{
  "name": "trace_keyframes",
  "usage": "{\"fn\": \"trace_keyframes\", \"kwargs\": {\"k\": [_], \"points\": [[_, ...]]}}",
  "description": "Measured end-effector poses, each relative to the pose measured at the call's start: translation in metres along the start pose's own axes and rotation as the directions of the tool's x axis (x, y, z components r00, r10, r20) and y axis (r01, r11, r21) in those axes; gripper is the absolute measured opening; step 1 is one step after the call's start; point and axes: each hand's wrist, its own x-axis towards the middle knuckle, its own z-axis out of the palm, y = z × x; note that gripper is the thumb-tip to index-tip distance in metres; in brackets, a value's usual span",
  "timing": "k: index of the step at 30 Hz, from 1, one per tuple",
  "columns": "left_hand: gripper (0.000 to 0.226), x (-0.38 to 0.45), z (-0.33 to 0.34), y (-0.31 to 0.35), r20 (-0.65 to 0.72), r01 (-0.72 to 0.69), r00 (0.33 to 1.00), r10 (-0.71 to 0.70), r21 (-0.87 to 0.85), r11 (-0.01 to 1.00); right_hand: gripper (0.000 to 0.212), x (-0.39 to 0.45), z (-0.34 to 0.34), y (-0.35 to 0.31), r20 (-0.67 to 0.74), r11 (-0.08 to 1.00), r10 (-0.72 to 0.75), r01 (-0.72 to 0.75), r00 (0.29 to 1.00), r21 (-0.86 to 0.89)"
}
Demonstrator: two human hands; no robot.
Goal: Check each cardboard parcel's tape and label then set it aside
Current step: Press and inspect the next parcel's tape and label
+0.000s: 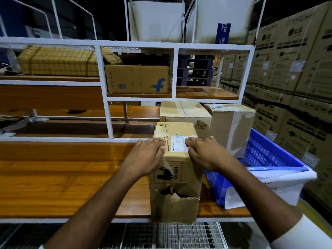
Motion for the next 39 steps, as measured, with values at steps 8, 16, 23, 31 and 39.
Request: {"fn": "trace_keyframes", "kwargs": {"k": [8, 16, 23, 31, 39], "points": [[0.044, -0.004, 0.001, 0.019, -0.02, -0.089, 0.996, 0.089, -0.016, 0.996, 0.046, 0.001, -0.006, -0.012, -0.031, 0.997, -0.04, 0.042, 0.999, 0.065], [0.046, -0.014, 0.011, 0.012, -0.082, -0.192, 0.978, 0.193, 0.021, 0.981, 0.047, -0.018, -0.001, -0.016, -0.039, 0.994, -0.083, 0.086, 0.996, 0.068], [0.051, -0.035, 0.02, -0.016, -0.241, -0.209, 0.955, 0.173, -0.133, 0.969, 0.045, -0.042, -0.001, -0.005, -0.103, 0.99, -0.087, 0.097, 0.991, 0.104], [0.06, -0.027, 0.022, -0.056, -0.31, -0.335, 0.92, 0.24, -0.304, 0.892, 0.052, 0.0, -0.001, 0.032, -0.028, 0.967, -0.067, 0.072, 0.997, 0.245], [0.05, -0.01, 0.035, -0.068, -0.513, 0.038, 0.847, -0.137, -0.197, 0.98, 0.068, -0.025, 0.021, -0.022, -0.343, 0.978, 0.009, -0.079, 0.939, -0.192]]}}
